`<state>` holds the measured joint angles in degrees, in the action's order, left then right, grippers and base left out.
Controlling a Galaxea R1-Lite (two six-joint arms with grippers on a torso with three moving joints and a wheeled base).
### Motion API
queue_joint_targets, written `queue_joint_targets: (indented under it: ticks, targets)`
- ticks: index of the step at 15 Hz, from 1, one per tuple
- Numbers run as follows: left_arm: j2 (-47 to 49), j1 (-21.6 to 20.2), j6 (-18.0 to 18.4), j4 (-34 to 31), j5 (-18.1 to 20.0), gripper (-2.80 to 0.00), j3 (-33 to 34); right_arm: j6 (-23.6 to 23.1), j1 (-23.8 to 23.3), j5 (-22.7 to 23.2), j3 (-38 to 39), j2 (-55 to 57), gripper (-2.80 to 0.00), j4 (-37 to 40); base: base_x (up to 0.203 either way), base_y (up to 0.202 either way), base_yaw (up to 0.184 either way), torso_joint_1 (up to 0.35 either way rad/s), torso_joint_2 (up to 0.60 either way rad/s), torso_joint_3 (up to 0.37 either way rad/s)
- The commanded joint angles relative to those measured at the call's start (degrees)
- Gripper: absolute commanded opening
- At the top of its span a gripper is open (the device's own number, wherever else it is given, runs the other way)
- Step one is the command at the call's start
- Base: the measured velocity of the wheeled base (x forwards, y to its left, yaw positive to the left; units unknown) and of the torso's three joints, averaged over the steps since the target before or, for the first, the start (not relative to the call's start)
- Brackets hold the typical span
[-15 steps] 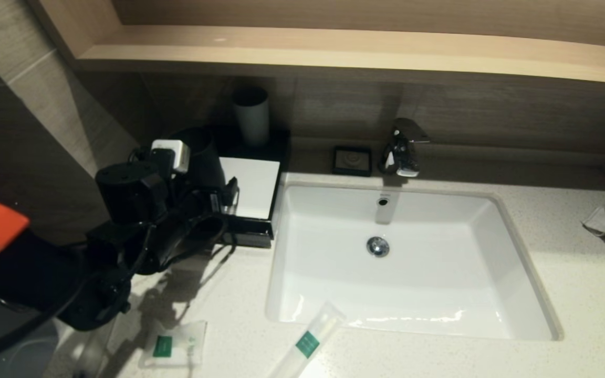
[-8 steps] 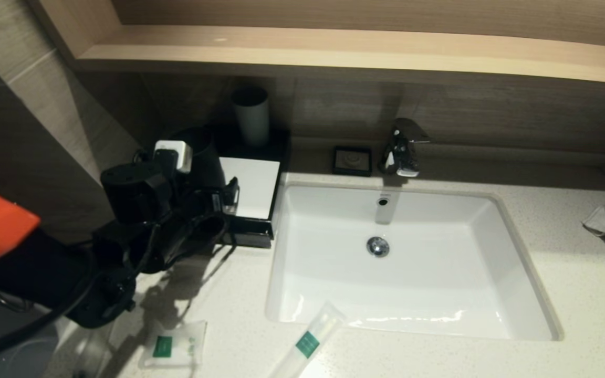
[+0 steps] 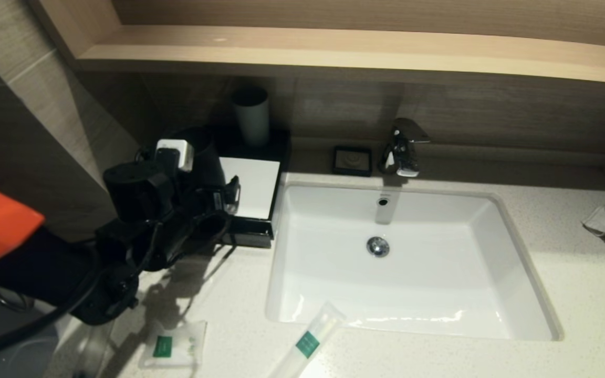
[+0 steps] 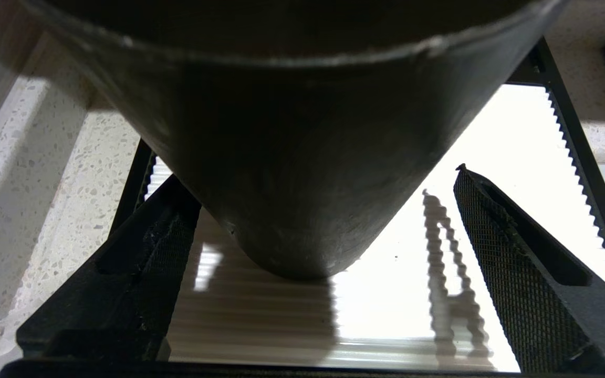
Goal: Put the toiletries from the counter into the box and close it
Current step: Pick up the cup
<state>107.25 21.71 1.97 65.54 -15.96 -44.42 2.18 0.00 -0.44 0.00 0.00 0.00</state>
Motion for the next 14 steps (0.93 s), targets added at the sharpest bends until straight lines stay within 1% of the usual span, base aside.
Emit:
queue_joint_targets:
  ticks: [1,14]
  targets:
    - [0.29,0.00,0.05,0.34,-0.13,0.00,-0.80,0.02,0.00,0.00,0.00,0.00,-2.80,0.00,0.000,0.000,0.000,0.000,0.00,0.000]
    - [0.85,-0.53,0.07,0.29,-0.13,0.00,-1.63,0.02,-0.04,0.00,0.00,0.04,-2.80,0.00,0.000,0.000,0.000,0.000,0.00,0.000]
